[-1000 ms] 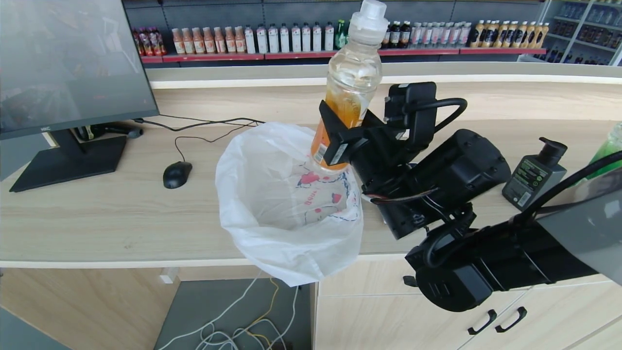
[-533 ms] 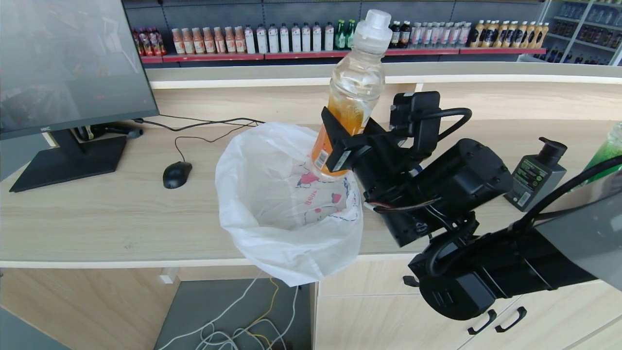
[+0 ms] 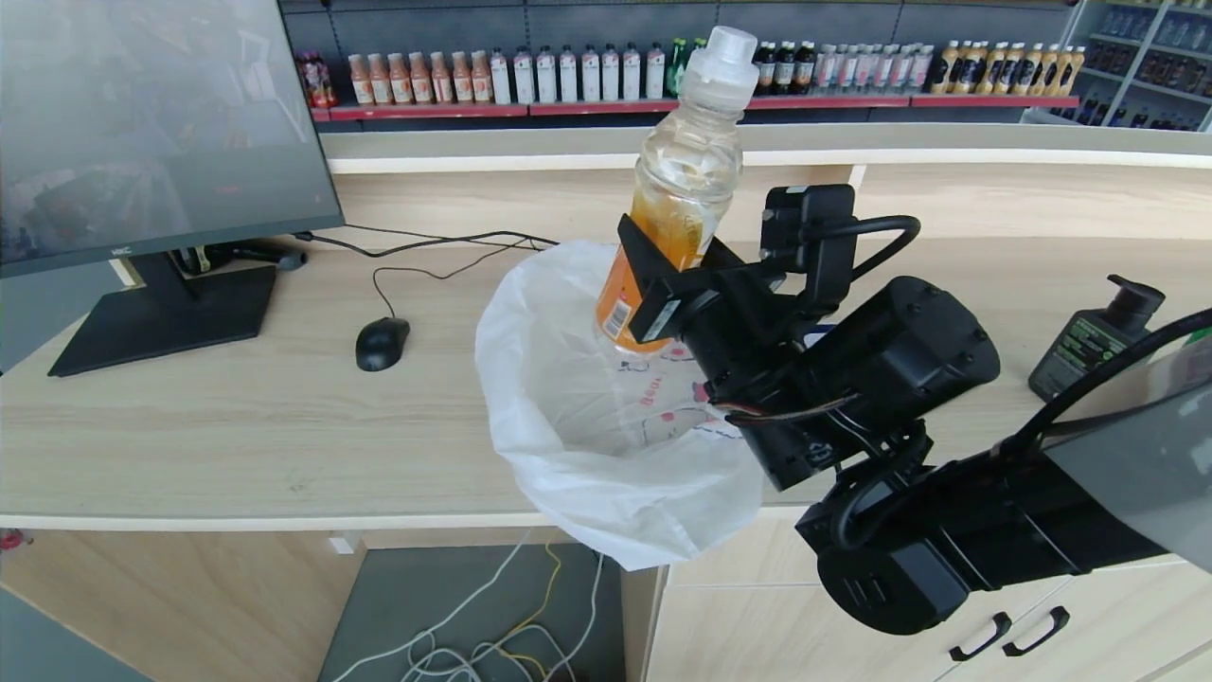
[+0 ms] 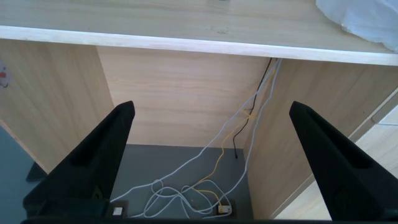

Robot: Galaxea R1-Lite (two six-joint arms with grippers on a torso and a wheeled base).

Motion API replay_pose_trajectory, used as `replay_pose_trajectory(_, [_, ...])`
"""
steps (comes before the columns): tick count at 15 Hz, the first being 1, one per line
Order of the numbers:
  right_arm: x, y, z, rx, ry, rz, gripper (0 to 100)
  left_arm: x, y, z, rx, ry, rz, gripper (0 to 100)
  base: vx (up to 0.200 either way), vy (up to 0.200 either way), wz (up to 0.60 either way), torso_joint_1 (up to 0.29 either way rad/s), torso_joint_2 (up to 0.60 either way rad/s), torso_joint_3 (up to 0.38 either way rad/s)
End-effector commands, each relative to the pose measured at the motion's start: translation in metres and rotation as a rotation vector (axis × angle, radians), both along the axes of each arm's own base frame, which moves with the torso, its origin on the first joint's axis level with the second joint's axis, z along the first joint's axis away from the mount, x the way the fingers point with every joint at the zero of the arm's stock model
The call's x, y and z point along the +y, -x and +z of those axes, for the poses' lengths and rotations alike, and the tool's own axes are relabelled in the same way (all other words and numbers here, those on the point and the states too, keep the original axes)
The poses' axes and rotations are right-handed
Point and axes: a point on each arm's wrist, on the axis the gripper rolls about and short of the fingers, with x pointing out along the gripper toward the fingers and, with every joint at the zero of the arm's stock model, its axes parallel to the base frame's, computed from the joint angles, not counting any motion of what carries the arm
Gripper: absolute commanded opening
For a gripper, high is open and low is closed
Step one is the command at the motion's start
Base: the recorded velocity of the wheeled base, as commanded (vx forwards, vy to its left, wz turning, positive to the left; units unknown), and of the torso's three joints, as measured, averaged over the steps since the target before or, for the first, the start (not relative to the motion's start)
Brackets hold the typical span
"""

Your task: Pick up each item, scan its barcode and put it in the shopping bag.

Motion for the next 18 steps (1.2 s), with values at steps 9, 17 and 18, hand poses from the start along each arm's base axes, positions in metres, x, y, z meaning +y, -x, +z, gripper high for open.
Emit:
replay_pose_trajectory(9, [-0.003, -0.001, -0.001, 0.019, -0.022, -0.004, 0, 0.000, 0.000, 0.000, -0.001, -0.002, -0.002, 100, 0.000, 0.067, 0.00, 0.000, 0.00, 0.000])
replay_pose_trajectory(17, [-0.005, -0.013, -0.015, 0.055, -0.015, -0.035, 0, 0.000, 0.000, 0.000, -0.001, -0.002, -0.003, 100, 0.000, 0.000, 0.00, 0.000, 0.00, 0.000])
replay_pose_trajectory(18, [-0.005, -0.018, -0.022, 0.069, -0.002, -0.045, 0, 0.000, 0.000, 0.000, -0.001, -0.002, -0.003, 100, 0.000, 0.000, 0.00, 0.000, 0.00, 0.000])
